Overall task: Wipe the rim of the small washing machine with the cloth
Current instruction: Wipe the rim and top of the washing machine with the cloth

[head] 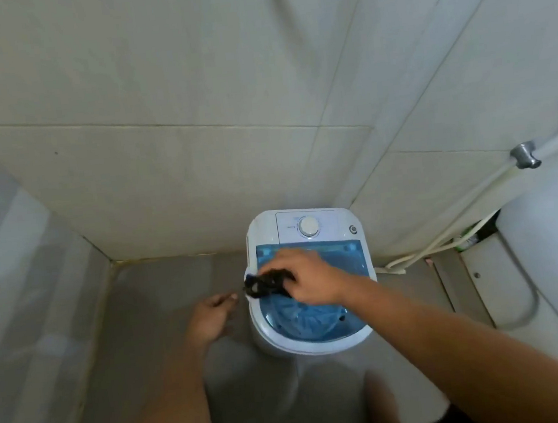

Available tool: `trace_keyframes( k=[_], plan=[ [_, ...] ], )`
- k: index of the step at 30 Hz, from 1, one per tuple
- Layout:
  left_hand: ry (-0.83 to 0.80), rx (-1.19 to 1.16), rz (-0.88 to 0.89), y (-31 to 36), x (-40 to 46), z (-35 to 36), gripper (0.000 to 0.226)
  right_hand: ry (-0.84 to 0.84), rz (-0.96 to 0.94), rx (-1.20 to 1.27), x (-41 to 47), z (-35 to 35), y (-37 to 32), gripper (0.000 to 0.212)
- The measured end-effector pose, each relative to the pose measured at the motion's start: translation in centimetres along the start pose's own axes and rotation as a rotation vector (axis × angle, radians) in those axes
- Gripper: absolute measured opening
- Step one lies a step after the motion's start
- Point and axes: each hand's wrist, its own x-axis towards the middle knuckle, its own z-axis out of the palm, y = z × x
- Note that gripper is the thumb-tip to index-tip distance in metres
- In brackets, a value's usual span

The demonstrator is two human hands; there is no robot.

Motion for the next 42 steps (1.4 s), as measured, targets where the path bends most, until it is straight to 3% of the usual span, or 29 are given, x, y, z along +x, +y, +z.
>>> trace_keyframes(
  k=[3, 7, 10, 17, 22, 27, 29, 32, 36, 42],
  plan=[
    [-0.04, 0.01, 0.02, 0.4, -0.6, 1.4, 0.019, 0.239, 0.148, -0.095, 4.5, -3.4, 1.7, 0.054],
    [-0.032, 0.031, 0.042, 0.6, -0.7, 2.3, 0.017, 0.216, 0.238, -0.223, 6.7, -1.0, 2.2, 0.057],
    [-0.058, 0.027, 0.022, 1.0, -0.8, 2.2, 0.017, 0.327, 0.16, -0.246, 3.8, 3.3, 2.3, 0.061],
    [-0.077, 0.045, -0.001, 1.0, -0.8, 1.9, 0.012, 0.159, -0.072, -0.27, -6.7, 8.5, 2.3, 0.06],
    [-0.061, 0.045, -0.015, 1.2, -1.3, 2.2, 0.02, -0.064, -0.183, -0.273, -8.4, 3.6, 3.9, 0.054],
    [-0.042, 0.051, -0.023, 1.2, -1.3, 2.5, 0.022, 0.193, 0.048, -0.237, -4.3, 2.0, 3.7, 0.055],
    [-0.041, 0.051, -0.025, 1.1, -1.3, 2.5, 0.023, 0.204, 0.1, -0.228, -3.7, 4.1, 2.0, 0.057],
    [-0.037, 0.047, -0.023, 1.2, -1.1, 2.6, 0.024, 0.152, 0.016, -0.266, -5.5, 7.6, 0.3, 0.058],
    [-0.041, 0.053, -0.033, 1.1, -1.2, 2.5, 0.029, 0.02, -0.119, -0.254, -8.2, 5.7, 2.5, 0.053],
    [-0.032, 0.056, -0.034, 1.0, -1.1, 2.6, 0.03, 0.218, 0.046, -0.204, -6.2, 3.3, 3.6, 0.054]
  ],
)
